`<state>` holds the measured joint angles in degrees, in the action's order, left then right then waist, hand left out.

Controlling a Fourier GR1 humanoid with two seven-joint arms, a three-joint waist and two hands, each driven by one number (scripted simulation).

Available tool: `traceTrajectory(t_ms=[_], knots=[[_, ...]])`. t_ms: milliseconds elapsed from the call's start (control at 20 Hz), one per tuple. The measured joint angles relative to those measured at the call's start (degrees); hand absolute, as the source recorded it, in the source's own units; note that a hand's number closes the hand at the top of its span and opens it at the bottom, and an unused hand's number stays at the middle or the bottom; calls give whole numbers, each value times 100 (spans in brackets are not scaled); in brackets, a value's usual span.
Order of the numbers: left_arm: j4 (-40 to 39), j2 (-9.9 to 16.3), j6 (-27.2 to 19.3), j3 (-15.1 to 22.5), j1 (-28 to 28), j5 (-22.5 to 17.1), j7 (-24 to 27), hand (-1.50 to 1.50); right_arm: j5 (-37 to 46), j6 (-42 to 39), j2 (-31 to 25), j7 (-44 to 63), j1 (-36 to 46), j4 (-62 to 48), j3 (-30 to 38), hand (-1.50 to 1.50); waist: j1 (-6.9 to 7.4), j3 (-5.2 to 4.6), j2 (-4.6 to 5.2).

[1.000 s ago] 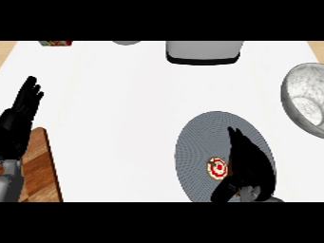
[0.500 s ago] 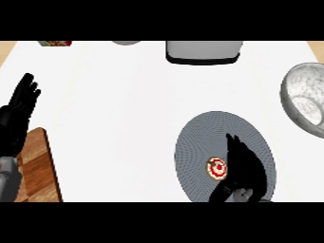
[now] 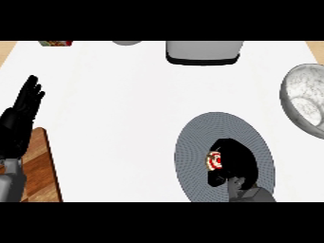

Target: Pick the cupcake from the placemat and place it in the bowl

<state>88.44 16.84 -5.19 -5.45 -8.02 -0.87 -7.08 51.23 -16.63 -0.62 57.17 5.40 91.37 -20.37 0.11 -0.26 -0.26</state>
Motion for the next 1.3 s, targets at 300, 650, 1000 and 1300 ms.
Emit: traceTrajectory(t_ms=[300, 650, 1000, 1300], knots=[[57, -63, 77, -101, 2, 66, -44, 0, 60, 394, -13, -437, 204, -510, 126, 150, 8, -13, -22], [150, -138, 125, -131, 38, 166, -100, 0, 447, 880, -76, -514, 483, -935, 285, 150, 4, 2, -10], [76, -141, 212, -166, -109, 138, -131, 0, 381, 923, -566, -1144, 2321, -2506, 1238, 150, 88, 24, 47], [164, -141, 245, -185, 32, 171, -105, 0, 862, 997, -809, -883, 3291, -2678, 1295, 150, 58, 25, 27]])
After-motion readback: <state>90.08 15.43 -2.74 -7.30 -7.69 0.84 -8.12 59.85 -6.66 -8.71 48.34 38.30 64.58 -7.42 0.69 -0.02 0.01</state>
